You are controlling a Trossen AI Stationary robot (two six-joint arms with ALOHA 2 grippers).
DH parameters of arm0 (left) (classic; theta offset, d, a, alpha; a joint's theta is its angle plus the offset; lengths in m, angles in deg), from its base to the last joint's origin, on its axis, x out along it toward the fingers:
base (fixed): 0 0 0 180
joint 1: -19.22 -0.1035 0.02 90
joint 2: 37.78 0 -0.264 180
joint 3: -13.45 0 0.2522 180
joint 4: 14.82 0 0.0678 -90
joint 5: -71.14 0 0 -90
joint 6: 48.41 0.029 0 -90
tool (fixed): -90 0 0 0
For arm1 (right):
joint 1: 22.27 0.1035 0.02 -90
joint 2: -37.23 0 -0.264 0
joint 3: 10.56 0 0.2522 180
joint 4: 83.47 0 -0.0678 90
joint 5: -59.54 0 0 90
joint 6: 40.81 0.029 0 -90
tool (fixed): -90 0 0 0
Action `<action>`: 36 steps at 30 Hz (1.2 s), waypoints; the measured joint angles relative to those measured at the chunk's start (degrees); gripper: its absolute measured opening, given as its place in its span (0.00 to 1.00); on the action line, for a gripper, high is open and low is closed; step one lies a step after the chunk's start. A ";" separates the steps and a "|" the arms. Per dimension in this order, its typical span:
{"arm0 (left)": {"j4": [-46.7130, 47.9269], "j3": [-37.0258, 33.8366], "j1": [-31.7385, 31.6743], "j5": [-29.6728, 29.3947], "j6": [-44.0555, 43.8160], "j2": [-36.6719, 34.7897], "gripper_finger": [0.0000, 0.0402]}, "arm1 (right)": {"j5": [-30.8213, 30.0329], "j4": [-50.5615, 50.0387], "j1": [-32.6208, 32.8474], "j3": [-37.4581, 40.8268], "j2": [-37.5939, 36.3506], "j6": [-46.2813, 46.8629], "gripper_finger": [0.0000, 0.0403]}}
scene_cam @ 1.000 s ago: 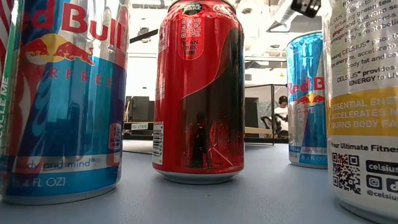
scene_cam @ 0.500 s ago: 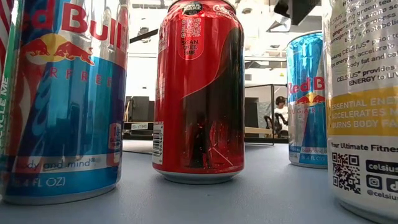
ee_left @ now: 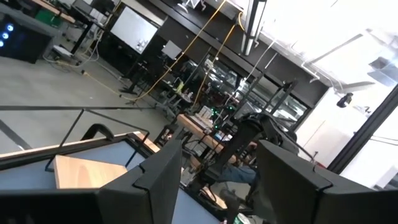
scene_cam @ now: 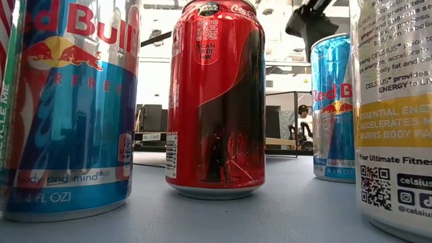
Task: Place canned beverage on shelf
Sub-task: Put the middle blue soda can on the shelf
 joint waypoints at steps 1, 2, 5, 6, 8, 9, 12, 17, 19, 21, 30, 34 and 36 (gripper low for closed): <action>0.02 0.00 0.00 -0.01 0.00 0.00 0.48 | -0.40 0.20 0.19 0.00 0.51 0.01 0.91; 0.07 0.00 0.00 -0.02 0.00 0.00 0.48 | -1.14 0.57 0.33 0.00 1.00 0.02 0.91; 1.05 0.00 0.00 -0.17 0.00 0.00 0.48 | -2.63 1.11 0.33 0.02 2.35 0.01 0.91; 1.54 0.00 0.00 -0.17 -0.01 0.00 0.48 | -2.64 1.15 0.28 0.02 2.68 0.00 0.91; 2.38 0.00 0.00 -0.20 -0.63 0.02 0.48 | -2.76 1.17 0.22 0.28 3.13 0.02 0.89; 2.85 0.00 0.00 -0.37 -1.11 0.02 0.48 | -2.94 0.96 0.25 0.31 3.52 0.04 0.87; 4.09 0.00 0.00 -1.41 -2.32 0.02 0.48 | -3.60 1.00 0.54 0.37 3.73 0.10 0.80; 4.67 0.00 -0.02 -1.60 -3.83 0.01 0.48 | -5.29 0.65 0.68 0.35 3.61 0.42 0.62; 4.95 0.00 0.00 -1.60 -4.32 0.00 0.48 | -5.38 0.50 0.63 0.32 3.59 0.59 0.54; 5.38 0.00 -0.02 -1.61 -4.77 0.00 0.48 | -5.46 0.47 0.61 0.31 3.52 0.26 0.48; 6.36 0.00 0.00 -1.59 -5.33 0.00 0.48 | -6.06 -1.18 -0.50 -0.54 2.40 -2.25 0.49; 6.38 0.00 -0.01 -1.59 -5.91 0.00 0.48 | -8.13 -5.55 -3.20 -4.23 0.98 -6.05 0.49; 6.37 0.00 -0.02 -1.59 -6.20 0.00 0.48 | -9.20 -8.54 -5.06 -6.57 0.76 -8.65 0.49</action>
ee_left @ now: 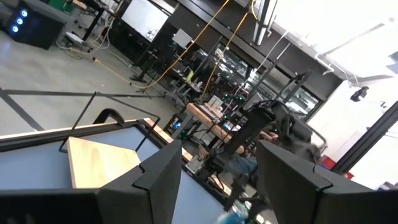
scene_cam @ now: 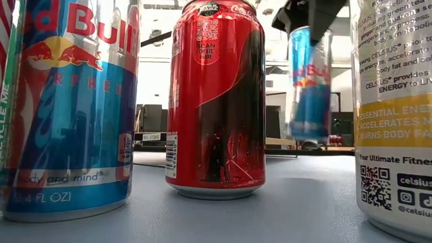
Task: Place canned beverage on shelf
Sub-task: Put the middle blue soda can on the shelf
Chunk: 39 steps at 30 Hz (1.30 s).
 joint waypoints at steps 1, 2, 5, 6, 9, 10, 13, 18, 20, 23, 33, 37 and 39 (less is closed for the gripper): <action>0.01 0.00 0.02 0.00 0.01 0.00 0.48 | -0.01 -1.05 -1.07 -1.16 -0.03 -1.38 0.49; 0.01 0.00 0.02 0.00 -0.01 0.00 0.48 | 0.01 -1.81 -2.29 -2.47 -0.03 -2.77 0.49; 0.01 0.00 0.02 0.00 -0.56 0.00 0.48 | -0.06 -3.09 -5.87 -6.45 -0.12 -8.04 0.49; 0.01 0.00 0.02 0.02 -0.61 0.00 0.48 | -0.06 -3.65 -7.21 -7.64 -0.13 -10.25 0.49; 0.01 0.00 0.02 0.00 -0.64 0.00 0.48 | -0.89 -3.79 -11.24 -10.30 -0.14 -18.24 0.49; 0.02 0.00 0.02 -0.09 -0.64 0.00 0.48 | -1.24 -3.53 -12.70 -10.98 -0.14 -21.51 0.49; 0.03 0.00 0.01 -1.17 -0.64 0.00 0.48 | -2.13 -3.12 -17.64 -12.19 -0.16 -31.74 0.49; 1.02 0.00 0.01 -3.04 -0.65 0.00 0.48 | -2.16 -1.28 -25.40 -12.29 -0.06 -49.78 0.49; 1.17 0.00 0.02 -3.79 -0.64 0.00 0.48 | -1.04 0.56 -27.92 -12.32 0.65 -55.83 0.49; 1.16 0.00 0.00 -4.92 -0.64 0.00 0.48 | 0.25 3.13 -31.38 -12.29 1.51 -61.28 0.49; 1.33 0.00 0.00 -8.19 -0.87 0.00 0.48 | 5.39 5.63 -37.94 -14.21 7.73 -64.39 0.49; 2.25 0.00 0.00 -9.98 -2.72 0.00 0.48 | 6.40 2.26 -40.08 -18.01 11.37 -61.49 0.49; 2.48 0.00 0.00 -10.18 -3.03 0.00 0.48 | 6.25 -0.46 -40.29 -20.03 13.10 -61.46 0.49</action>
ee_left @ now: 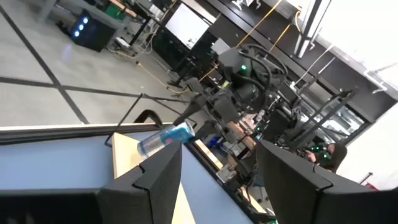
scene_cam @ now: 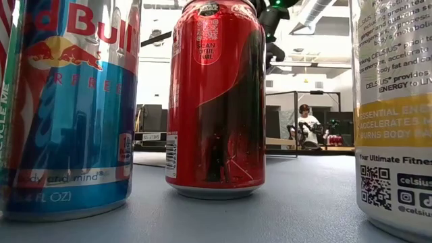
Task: Place canned beverage on shelf
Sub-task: Put the middle blue soda can on the shelf
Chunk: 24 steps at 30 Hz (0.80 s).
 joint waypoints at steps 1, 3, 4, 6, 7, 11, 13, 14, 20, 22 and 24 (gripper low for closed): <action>-0.01 0.00 0.00 -0.01 -0.03 0.00 0.48 | 0.04 -0.96 -0.16 -0.88 0.59 0.01 0.49; -0.03 0.00 0.00 -0.14 -0.04 0.00 0.48 | 0.65 -2.92 -0.44 -2.90 1.90 -0.46 0.49; -0.01 0.00 0.00 -0.16 -0.04 0.00 0.48 | 0.88 -3.80 -0.41 -3.72 2.27 -0.80 0.49; -0.01 0.00 0.00 -0.38 -0.06 0.00 0.48 | 2.47 -5.25 -0.70 -4.96 2.87 -1.36 0.49; -0.01 0.00 0.00 -0.36 -0.08 0.00 0.48 | 3.93 -5.65 -1.04 -5.09 2.97 -1.58 0.49; 0.01 0.00 0.00 -0.36 -0.15 0.00 0.48 | 7.08 -5.65 -1.88 -4.85 3.02 -1.72 0.49; 0.01 0.00 0.00 -0.37 -0.15 0.00 0.48 | 6.95 -5.69 -2.28 -4.53 3.02 -1.50 0.49; 0.07 0.00 0.00 -0.37 -0.15 0.00 0.48 | 6.54 -5.64 -2.31 -4.14 3.02 -1.51 0.49; 0.13 0.00 0.00 -0.45 -0.04 0.00 0.48 | 4.08 -6.20 -2.58 -2.01 3.02 -1.69 0.49; 0.15 0.00 0.00 -0.49 -0.01 0.00 0.48 | 3.72 -5.68 -2.60 -1.84 3.02 -0.59 0.49; 0.16 0.00 0.00 -0.51 0.01 0.00 0.48 | 2.61 -5.50 -2.50 -1.84 3.02 0.97 0.53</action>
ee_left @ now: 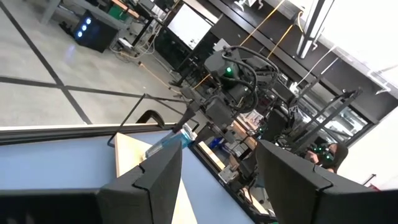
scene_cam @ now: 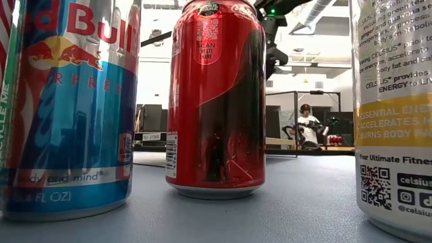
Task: Place canned beverage on shelf
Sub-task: Put the middle blue soda can on the shelf
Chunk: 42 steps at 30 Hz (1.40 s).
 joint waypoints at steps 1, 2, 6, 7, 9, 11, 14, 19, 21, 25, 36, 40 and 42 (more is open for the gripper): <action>-0.02 0.00 0.00 -0.01 0.00 0.00 0.48 | -0.69 0.17 0.00 0.04 0.00 1.27 0.56; -0.02 0.00 0.00 -0.02 0.00 0.00 0.48 | -1.32 0.56 0.01 0.06 0.00 2.49 0.59; -0.02 0.00 0.00 -0.01 0.02 0.00 0.48 | -2.55 1.49 0.04 0.04 0.00 4.62 0.65; 0.00 0.00 0.00 -0.02 0.02 0.00 0.48 | -2.55 1.49 0.02 0.04 -0.02 4.65 0.66; -0.01 0.00 0.00 -0.01 0.02 0.00 0.48 | -2.55 1.51 0.00 0.04 -0.02 5.32 0.66; 0.00 0.00 0.00 -0.02 0.02 0.00 0.48 | -2.57 1.51 0.02 0.04 -0.02 6.32 0.66; 0.05 0.00 0.00 -0.01 0.04 0.00 0.48 | -2.70 2.62 0.04 0.04 -0.02 8.45 0.67; 1.01 0.00 0.00 0.07 0.00 0.00 0.48 | -4.93 4.98 0.04 -0.27 -0.32 12.99 0.67; 1.01 0.00 0.00 0.09 -0.02 0.00 0.48 | -5.30 5.27 0.04 -1.18 -0.48 15.12 0.67; 1.01 0.00 0.00 0.13 -0.02 0.00 0.48 | -5.33 5.19 0.02 -3.00 -0.52 21.49 0.67; 1.01 0.00 0.00 0.17 0.04 0.00 0.48 | -21.14 5.73 2.54 -3.98 -0.52 61.19 0.67; 0.96 0.00 0.00 0.72 -0.47 0.00 0.48 | -26.44 4.84 3.70 -3.98 -0.52 69.44 0.67; 0.96 0.00 0.00 1.34 -0.48 0.00 0.48 | -26.75 4.77 4.06 -3.98 -0.52 73.63 0.67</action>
